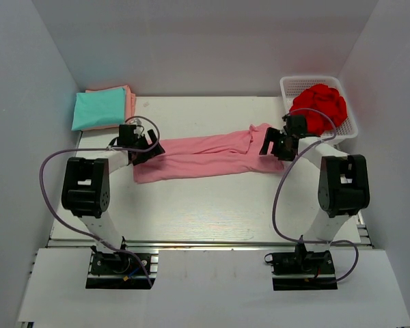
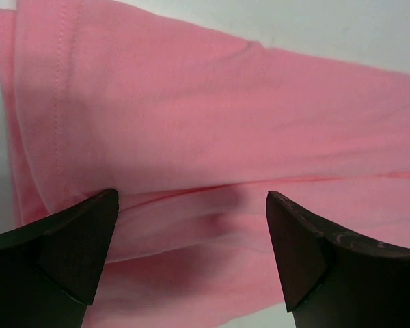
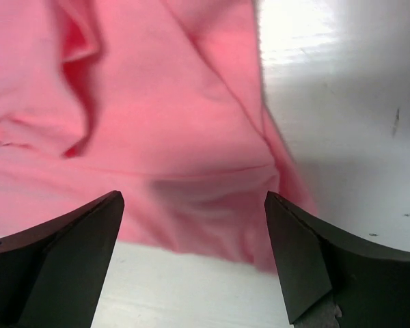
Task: Fold and stack the t-shirts
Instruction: Fold the other side of the tshirt into a rectangle
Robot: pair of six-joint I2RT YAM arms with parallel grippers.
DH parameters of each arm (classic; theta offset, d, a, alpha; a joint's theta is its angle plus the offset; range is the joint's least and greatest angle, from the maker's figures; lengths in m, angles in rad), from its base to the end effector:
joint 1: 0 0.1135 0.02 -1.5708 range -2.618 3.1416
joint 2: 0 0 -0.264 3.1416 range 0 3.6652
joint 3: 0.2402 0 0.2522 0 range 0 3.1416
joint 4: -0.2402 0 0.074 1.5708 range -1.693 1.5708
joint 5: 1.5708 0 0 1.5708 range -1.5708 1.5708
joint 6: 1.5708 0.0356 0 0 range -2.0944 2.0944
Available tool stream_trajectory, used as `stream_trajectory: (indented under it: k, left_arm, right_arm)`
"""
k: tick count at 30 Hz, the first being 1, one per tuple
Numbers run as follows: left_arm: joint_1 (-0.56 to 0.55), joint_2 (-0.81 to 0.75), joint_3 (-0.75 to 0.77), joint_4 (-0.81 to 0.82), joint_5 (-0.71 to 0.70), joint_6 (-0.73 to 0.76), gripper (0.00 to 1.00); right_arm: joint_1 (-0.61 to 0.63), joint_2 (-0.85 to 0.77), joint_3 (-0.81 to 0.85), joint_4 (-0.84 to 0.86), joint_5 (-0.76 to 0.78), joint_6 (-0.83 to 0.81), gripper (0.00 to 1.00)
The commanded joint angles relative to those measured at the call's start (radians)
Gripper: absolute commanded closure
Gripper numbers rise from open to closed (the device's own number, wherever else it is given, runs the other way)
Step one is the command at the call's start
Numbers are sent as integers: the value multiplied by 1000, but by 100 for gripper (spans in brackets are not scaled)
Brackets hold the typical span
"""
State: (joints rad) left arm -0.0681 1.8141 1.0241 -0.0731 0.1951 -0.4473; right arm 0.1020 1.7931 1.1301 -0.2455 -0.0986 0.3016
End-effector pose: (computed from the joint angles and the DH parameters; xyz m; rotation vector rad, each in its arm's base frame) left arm 0.3681 -0.0320 0.1552 -0.3771 2.4383 -0.4655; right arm 0.3732 0.0417 0.1812 0.2066 2.4881 0.2927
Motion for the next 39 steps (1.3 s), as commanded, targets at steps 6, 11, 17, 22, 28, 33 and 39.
stream_trajectory:
  k: [6,11,17,22,28,33,39]
  left_arm:
    - [-10,-206,-222,-65,72,7,0]
    - [-10,-311,-202,-151,-8,28,0]
    - [-10,-487,-191,-228,-109,29,0]
    - [-10,-564,-191,-284,-195,27,0]
    - [-1,-601,-191,-294,-195,5,0]
    - [-1,-610,-191,-303,-195,-13,0]
    - [-1,-610,-200,-303,-195,-13,0]
  right_arm:
    - [90,-132,60,35,-193,-96,10]
    - [145,-38,160,41,-205,-99,10]
    - [168,104,264,48,-156,-78,10]
    - [173,182,329,25,-125,-78,10]
    - [186,253,352,26,-170,-70,10]
    - [212,264,361,41,-294,-42,10]
    - [231,262,361,115,-409,68,10]
